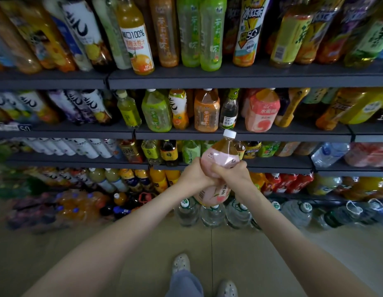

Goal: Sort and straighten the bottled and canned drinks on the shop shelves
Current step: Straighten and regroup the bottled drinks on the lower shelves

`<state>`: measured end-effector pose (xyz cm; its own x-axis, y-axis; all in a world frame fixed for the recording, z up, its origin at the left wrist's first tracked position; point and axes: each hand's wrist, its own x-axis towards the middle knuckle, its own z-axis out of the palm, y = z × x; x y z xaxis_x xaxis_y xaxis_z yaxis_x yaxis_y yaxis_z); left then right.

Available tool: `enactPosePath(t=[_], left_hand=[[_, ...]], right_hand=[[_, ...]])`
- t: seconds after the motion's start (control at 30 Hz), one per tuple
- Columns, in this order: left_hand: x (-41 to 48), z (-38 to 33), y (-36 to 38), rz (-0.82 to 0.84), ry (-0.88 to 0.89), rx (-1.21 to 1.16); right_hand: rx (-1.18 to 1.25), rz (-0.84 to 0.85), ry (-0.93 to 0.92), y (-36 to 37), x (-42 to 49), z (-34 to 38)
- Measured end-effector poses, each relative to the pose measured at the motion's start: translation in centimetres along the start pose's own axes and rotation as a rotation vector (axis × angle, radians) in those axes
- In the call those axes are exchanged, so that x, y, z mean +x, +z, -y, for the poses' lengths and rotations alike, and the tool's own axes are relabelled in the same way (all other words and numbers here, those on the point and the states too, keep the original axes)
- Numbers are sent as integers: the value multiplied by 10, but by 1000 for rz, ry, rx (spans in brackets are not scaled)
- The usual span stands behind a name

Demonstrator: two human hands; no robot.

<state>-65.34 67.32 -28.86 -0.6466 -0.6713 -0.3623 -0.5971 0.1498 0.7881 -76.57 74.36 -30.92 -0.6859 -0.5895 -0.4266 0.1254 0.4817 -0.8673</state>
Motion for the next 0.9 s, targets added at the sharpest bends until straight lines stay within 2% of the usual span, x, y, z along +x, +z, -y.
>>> enactPosePath(t=[0.27, 0.53, 0.9], left_hand=[[22, 16, -59, 84, 88, 61], [62, 21, -110, -16, 138, 175], [91, -10, -90, 77, 294, 146]], right_hand=[[81, -87, -75, 34, 5, 31], [136, -192, -57, 42, 16, 56], [152, -332, -111, 5, 19, 68]])
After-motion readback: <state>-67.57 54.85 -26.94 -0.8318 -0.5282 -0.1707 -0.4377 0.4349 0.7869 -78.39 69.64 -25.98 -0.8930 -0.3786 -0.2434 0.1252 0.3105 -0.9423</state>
